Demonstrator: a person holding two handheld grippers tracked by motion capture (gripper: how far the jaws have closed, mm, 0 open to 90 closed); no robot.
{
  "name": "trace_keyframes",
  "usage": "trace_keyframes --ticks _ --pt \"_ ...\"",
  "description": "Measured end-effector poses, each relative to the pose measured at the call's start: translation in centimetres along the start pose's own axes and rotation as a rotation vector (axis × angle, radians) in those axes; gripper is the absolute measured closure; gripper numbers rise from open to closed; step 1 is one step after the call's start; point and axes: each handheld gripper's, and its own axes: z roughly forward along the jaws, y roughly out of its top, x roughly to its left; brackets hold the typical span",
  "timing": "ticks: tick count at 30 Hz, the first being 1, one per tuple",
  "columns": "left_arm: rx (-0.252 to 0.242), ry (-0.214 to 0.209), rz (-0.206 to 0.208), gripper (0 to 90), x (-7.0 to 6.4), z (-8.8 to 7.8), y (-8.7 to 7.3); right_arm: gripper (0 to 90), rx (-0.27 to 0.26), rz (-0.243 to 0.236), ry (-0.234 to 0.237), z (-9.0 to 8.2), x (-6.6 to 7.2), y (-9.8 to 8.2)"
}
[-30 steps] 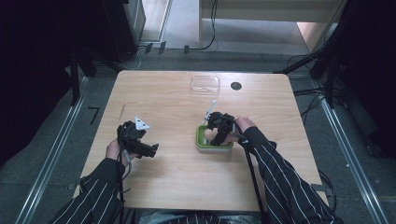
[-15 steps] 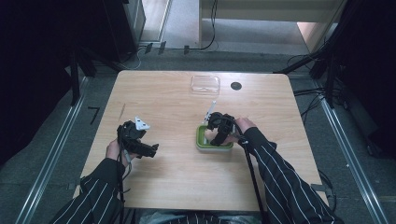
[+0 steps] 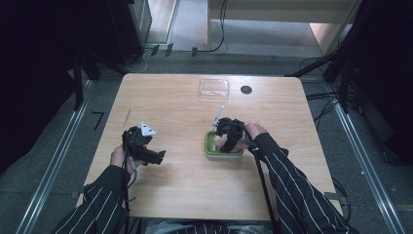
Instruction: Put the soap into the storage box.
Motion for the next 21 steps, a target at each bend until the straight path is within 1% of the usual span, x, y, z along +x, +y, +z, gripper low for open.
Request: trace_keyframes --ticks 2,3,4,5,7,12,14,15,16,19,21 --pt "-0.001 0.001 0.001 0.0 0.0 0.0 0.0 32.1 -0.003 -0.005 -0.002 0.0 0.0 0.0" --pt "-0.001 0.000 -0.002 0.0 0.0 0.0 0.0 30.2 -0.012 -0.009 -0.005 -0.2 0.0 -0.1" --pt "-0.001 0.000 0.000 0.0 0.0 0.0 0.0 26.4 -0.024 -0.002 -0.012 -0.4 -0.1 -0.1" --pt "-0.001 -0.001 0.000 0.0 0.0 0.0 0.0 24.5 -0.028 0.004 -0.013 -0.5 -0.1 -0.1" --pt "0.002 -0.001 0.001 0.0 0.0 0.0 0.0 25.0 -0.008 0.010 -0.019 -0.6 -0.1 -0.1" --pt "0.000 0.000 0.000 0.0 0.0 0.0 0.0 20.0 -0.020 0.023 -0.020 -0.8 -0.3 -0.2" --pt "-0.001 0.001 0.003 0.0 0.0 0.0 0.0 18.4 -0.035 0.030 -0.021 -1.1 -0.3 -0.3" --pt "-0.002 0.002 0.003 0.0 0.1 0.0 0.0 16.6 -0.032 0.035 -0.027 -1.3 -0.3 -0.3" --pt "-0.001 0.001 0.003 0.0 0.1 0.0 0.0 15.4 -0.041 0.044 -0.026 -1.5 -0.3 -0.4" --pt "-0.002 0.001 0.002 0.0 0.1 0.0 0.0 13.9 -0.061 0.085 -0.023 -2.3 -0.4 -0.6" --pt "-0.003 -0.001 0.002 0.0 0.1 0.0 0.0 13.6 -0.069 0.096 -0.027 -2.8 -0.4 -0.9"
